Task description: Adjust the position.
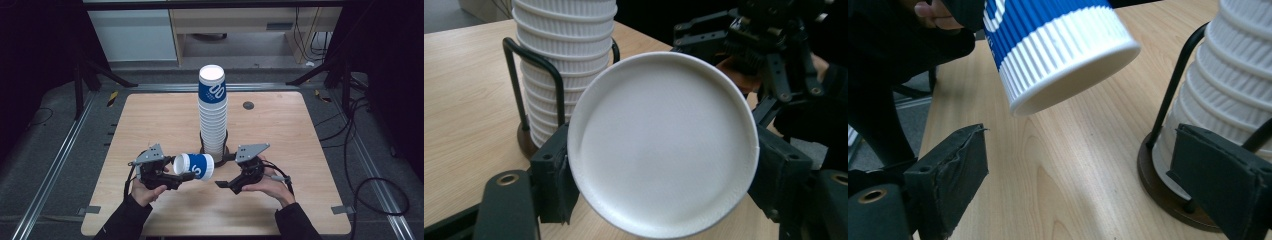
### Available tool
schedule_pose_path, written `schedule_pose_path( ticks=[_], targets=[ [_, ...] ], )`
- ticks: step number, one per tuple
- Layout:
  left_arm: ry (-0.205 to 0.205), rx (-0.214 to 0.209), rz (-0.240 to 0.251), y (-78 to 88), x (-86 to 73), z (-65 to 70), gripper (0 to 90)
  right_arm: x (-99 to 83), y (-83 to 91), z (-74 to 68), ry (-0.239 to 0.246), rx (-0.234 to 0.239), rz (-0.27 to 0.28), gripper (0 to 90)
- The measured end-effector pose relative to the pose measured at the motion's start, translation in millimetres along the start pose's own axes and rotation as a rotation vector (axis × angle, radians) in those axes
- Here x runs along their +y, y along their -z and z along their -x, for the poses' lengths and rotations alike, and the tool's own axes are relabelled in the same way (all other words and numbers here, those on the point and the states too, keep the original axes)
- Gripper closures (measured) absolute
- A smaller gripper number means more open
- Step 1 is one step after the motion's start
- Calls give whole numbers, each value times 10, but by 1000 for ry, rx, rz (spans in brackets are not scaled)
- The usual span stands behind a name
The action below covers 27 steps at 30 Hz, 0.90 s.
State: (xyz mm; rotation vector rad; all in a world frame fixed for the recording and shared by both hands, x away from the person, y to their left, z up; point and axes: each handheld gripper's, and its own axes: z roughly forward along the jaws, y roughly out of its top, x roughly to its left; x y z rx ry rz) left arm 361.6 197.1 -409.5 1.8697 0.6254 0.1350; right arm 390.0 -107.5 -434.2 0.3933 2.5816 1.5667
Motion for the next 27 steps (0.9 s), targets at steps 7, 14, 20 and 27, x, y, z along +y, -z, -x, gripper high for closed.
schedule_pose_path(
  ticks=[7,14,20,27],
  targets=[
    [-17,-45,8,-74,2,75,255,-41,-73,-2,-31,57,32,84],
    [-25,-83,17,-120,8,132,255,-48,-128,-23,-41,105,38,80],
    [-37,-122,14,-158,-6,177,256,-42,-149,-47,-38,141,52,77],
    [-46,-167,-9,-222,-28,211,257,-32,-181,-80,-27,190,79,79]
  ],
)
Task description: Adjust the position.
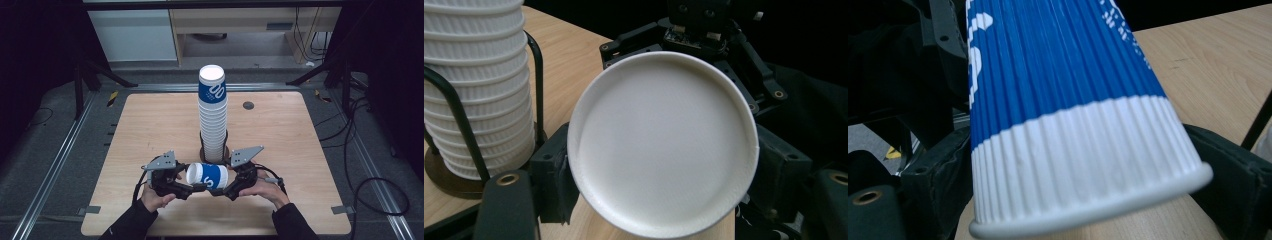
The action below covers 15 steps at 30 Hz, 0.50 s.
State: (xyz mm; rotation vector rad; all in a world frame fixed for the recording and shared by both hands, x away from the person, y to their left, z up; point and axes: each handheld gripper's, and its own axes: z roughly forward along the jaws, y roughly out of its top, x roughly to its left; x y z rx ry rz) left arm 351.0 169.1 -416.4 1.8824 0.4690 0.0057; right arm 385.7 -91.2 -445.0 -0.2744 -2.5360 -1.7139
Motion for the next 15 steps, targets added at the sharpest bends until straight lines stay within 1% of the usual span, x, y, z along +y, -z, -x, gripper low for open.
schedule_pose_path(
  ticks=[2,4,7,9,12,15],
  targets=[
    [2,-7,1,-2,-2,1,257,-1,-5,-4,3,5,1,84],
    [4,-17,-1,-7,-3,2,256,-3,-12,-10,7,26,11,118],
    [3,-16,-3,-8,-4,0,257,-5,-18,-11,11,30,15,126],
    [19,-22,-1,-8,-3,-17,256,-12,-17,-3,7,34,18,136],
    [25,-26,-1,-11,-1,-27,254,-14,-10,7,2,41,22,146],
    [21,-25,-3,-11,-2,-31,235,-11,-2,5,7,37,16,150]
  ],
)
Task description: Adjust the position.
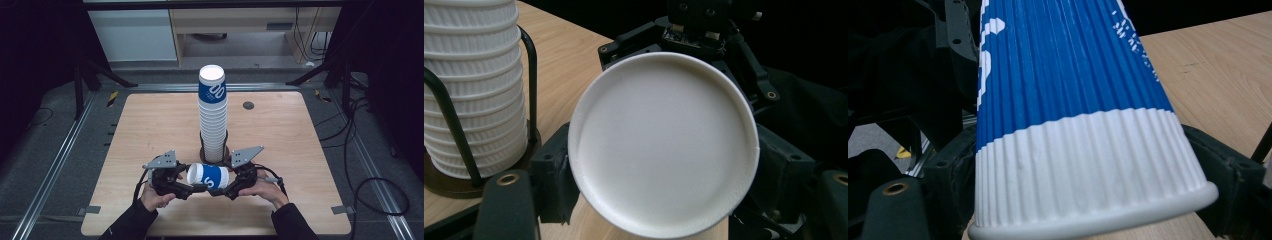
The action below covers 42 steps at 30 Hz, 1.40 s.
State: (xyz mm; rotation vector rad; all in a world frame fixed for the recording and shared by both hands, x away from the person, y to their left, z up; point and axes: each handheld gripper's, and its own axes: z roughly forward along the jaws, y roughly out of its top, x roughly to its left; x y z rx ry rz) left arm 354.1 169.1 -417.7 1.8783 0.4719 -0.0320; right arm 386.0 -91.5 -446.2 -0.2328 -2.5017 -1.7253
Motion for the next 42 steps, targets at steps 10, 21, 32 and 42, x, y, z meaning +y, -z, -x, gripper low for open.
schedule_pose_path(
  ticks=[10,21,32,42],
  targets=[
    [-32,42,-61,177,54,-59,175,10,139,19,41,-93,-63,155],
    [-71,20,-254,4,-59,-95,148,-54,14,-5,95,-106,-196,155],
    [-89,-10,-344,-135,-130,-76,185,-112,-215,-66,152,-76,-307,155],
    [-105,-14,-381,-171,-155,-73,255,-101,-248,-97,164,-61,-314,154]
  ],
)
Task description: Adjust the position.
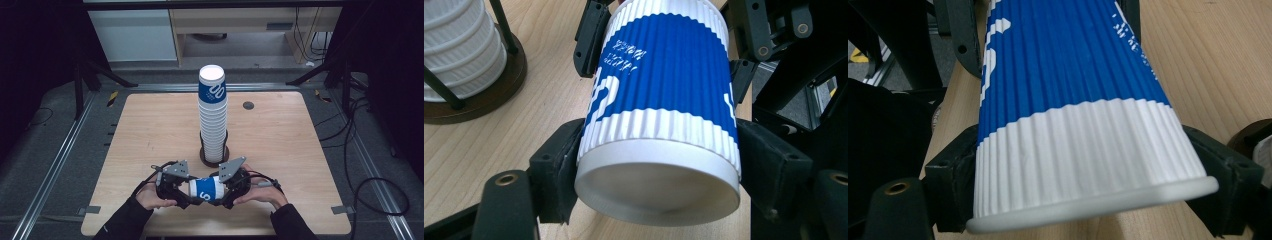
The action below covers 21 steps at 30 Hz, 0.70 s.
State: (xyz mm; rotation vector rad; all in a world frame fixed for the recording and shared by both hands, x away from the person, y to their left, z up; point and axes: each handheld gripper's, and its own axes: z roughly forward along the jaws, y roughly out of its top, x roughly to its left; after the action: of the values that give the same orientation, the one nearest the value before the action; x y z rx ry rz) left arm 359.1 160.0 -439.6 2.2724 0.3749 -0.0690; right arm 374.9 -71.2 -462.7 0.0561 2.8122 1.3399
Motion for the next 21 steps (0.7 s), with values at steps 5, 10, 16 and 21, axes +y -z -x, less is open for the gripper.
schedule_pose_path(
  ticks=[5,10,16,21],
  targets=[
    [-14,7,16,24,-5,6,258,6,-6,3,-14,2,7,127],
    [-10,24,40,78,-9,-13,259,15,69,31,-35,-19,52,96],
    [27,50,124,244,-40,-82,258,20,298,98,-83,-64,165,85],
    [58,98,208,377,-69,-140,258,-12,453,142,-120,-84,234,85]
  ],
)
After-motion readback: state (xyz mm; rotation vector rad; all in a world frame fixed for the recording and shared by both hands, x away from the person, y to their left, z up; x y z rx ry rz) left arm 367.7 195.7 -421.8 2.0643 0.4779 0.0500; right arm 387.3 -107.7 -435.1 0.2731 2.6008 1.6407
